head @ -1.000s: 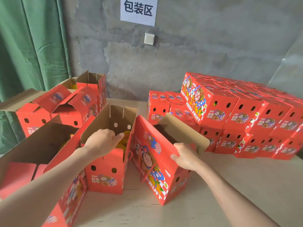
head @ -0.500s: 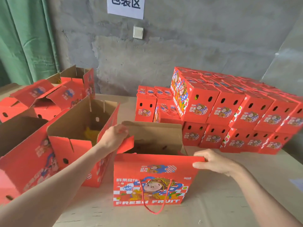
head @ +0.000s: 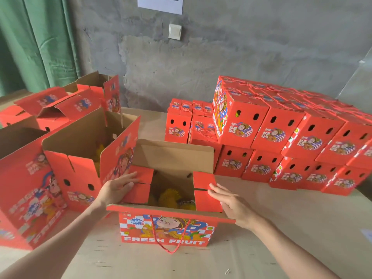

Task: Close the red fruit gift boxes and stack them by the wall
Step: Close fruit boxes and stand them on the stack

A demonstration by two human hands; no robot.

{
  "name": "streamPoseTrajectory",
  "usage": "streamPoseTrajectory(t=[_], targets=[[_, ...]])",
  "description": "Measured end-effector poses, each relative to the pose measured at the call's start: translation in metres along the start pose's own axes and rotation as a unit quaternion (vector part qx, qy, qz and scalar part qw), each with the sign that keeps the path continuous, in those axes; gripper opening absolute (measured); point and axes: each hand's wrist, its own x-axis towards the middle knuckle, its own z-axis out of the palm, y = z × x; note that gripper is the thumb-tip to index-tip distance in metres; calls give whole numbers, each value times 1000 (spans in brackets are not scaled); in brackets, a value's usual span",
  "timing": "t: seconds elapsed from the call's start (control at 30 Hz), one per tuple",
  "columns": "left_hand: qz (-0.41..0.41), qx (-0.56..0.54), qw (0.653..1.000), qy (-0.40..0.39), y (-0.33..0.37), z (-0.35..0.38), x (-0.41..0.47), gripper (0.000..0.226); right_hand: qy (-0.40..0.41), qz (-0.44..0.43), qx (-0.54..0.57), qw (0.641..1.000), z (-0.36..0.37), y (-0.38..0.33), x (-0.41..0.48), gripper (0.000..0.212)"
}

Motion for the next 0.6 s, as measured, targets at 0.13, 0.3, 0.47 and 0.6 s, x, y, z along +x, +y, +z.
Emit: streamPoseTrajectory(t=[0.13,0.3,0.47,0.6], targets=[[-9,9,1000,-27,-2,1,4,26,-80,5,-5,997,-10,6,2,75],[-73,-147,985,46,-1,8,-2,28,-147,-29,7,989,-23,13,7,82],[-96,-221,970,35,-6,8,-2,19,-134,6,126,983,-26,0,-1,68],[-216,-352,904,110,2,12,-3,32,-10,56,311,949,-5,-13,-10,51]])
